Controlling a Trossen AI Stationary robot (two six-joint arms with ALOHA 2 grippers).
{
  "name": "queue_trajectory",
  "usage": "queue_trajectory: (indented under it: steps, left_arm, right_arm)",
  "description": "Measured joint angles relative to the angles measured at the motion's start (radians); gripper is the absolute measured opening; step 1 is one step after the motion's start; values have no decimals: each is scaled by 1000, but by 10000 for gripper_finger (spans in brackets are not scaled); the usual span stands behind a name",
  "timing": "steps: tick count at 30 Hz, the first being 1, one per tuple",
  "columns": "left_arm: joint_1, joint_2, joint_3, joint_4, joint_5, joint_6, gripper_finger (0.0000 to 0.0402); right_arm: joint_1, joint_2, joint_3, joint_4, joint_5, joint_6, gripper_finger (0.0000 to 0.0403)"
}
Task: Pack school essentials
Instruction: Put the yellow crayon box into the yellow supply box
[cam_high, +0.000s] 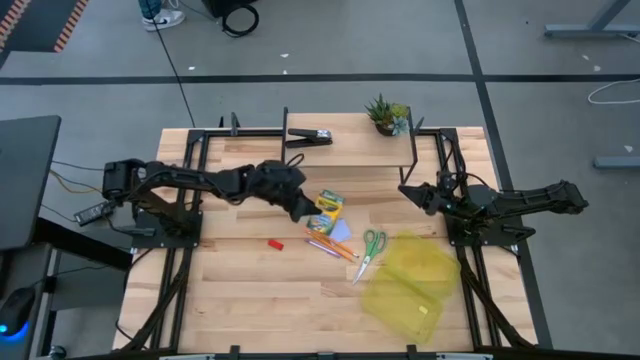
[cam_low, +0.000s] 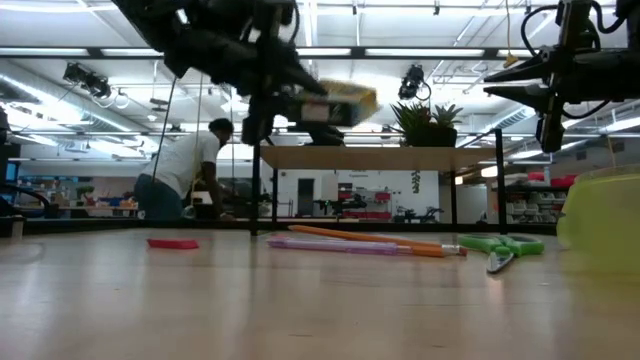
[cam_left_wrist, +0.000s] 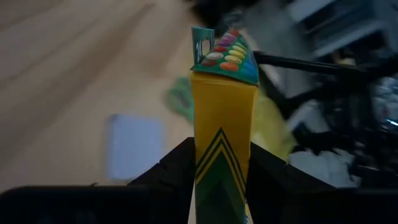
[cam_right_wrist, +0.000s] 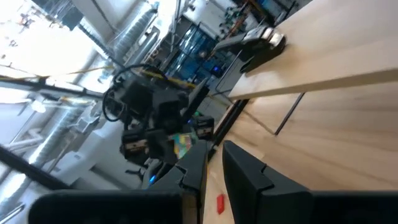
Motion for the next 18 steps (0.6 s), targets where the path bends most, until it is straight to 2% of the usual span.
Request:
queue_trajectory:
  steps: [6,8,13,18]
  left_arm:
    - [-71,2,12,75,-71,-18,125]
    - [-87,17,43,76,-85,-17,121]
    - [-123,104,175,69,-87,3,116]
    - [-159,232,352,43,-56,66,122]
  right_arm:
    - [0,3,0,-3,-111,7,57]
    - [0,3,26,-61,-139,5,57]
    - [0,35,228,-473,-141,-42,57]
    - [0,123,466,-798,-136,-88,57]
